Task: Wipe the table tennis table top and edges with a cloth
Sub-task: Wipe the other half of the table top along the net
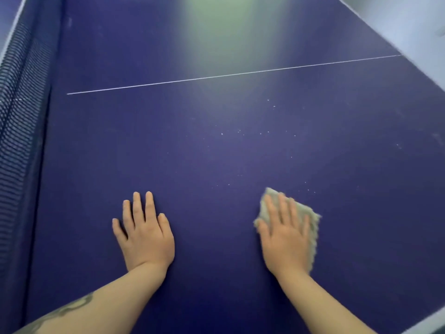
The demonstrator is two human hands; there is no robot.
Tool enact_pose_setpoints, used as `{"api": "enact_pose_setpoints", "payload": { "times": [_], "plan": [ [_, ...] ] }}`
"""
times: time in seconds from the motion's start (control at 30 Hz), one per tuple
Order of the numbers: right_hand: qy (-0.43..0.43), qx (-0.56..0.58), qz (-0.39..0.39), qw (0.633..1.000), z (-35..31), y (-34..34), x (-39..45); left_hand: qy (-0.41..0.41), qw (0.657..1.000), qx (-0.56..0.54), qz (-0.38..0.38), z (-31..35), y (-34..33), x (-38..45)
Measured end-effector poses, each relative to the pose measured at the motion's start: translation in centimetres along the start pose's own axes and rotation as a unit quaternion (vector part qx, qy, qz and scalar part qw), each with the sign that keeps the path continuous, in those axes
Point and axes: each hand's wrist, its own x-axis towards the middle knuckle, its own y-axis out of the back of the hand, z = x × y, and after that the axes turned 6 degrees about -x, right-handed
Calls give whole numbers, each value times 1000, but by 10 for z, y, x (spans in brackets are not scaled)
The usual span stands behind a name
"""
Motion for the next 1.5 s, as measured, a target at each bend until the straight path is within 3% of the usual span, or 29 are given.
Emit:
{"api": "enact_pose_setpoints", "payload": {
  "times": [0.03,0.1,0.2,0.27,0.33,0.4,0.47,0.53,0.6,0.7,0.83,0.9,0.97,1.07,1.13,1.23,1.37,1.43,1.5],
  "plan": [
    [-48,6,12,999,7,0,-16,-3,1000,0,1,0,-1,-1],
    [-37,14,17,999,-4,4,-57,-4,1000,3,1,0,-1,-1],
    [137,47,15,989,-54,11,-91,-2,1000,0,-6,1,0,-1],
    [255,48,-2,966,-84,17,-65,-6,1000,-1,-4,1,-1,0],
    [308,26,4,951,-99,19,-16,-7,1000,0,1,0,-1,1],
    [229,27,-32,973,-91,19,31,-2,1000,1,-6,0,0,2],
    [89,36,-67,993,-65,15,45,-1,1000,5,-18,0,0,0],
    [33,27,-31,999,-49,12,19,-16,1000,13,-19,-3,4,0],
    [71,23,-10,997,-55,14,-28,-53,998,9,-18,-16,12,9],
    [198,48,-7,979,-94,19,-67,-87,996,8,-28,-36,22,29],
    [346,15,-9,938,-144,22,-10,-31,999,-5,-19,-37,21,42],
    [328,19,-36,944,-148,24,33,-29,999,5,-19,-35,20,40],
    [212,24,-68,975,-132,24,66,-21,1000,11,-21,-37,20,40],
    [46,1,-54,997,-101,20,57,-23,1000,10,-13,-39,17,40],
    [75,-8,-18,997,-103,20,15,-28,999,20,-14,-39,15,41],
    [215,26,-13,976,-134,21,-20,-31,999,27,-16,-42,14,42],
    [370,24,-31,928,-184,30,46,-38,999,24,-13,-44,12,42],
    [341,25,-57,938,-188,33,92,-34,999,25,-8,-44,12,43],
    [207,15,-73,976,-166,30,118,-34,999,23,-6,-43,13,43]
  ]
}}
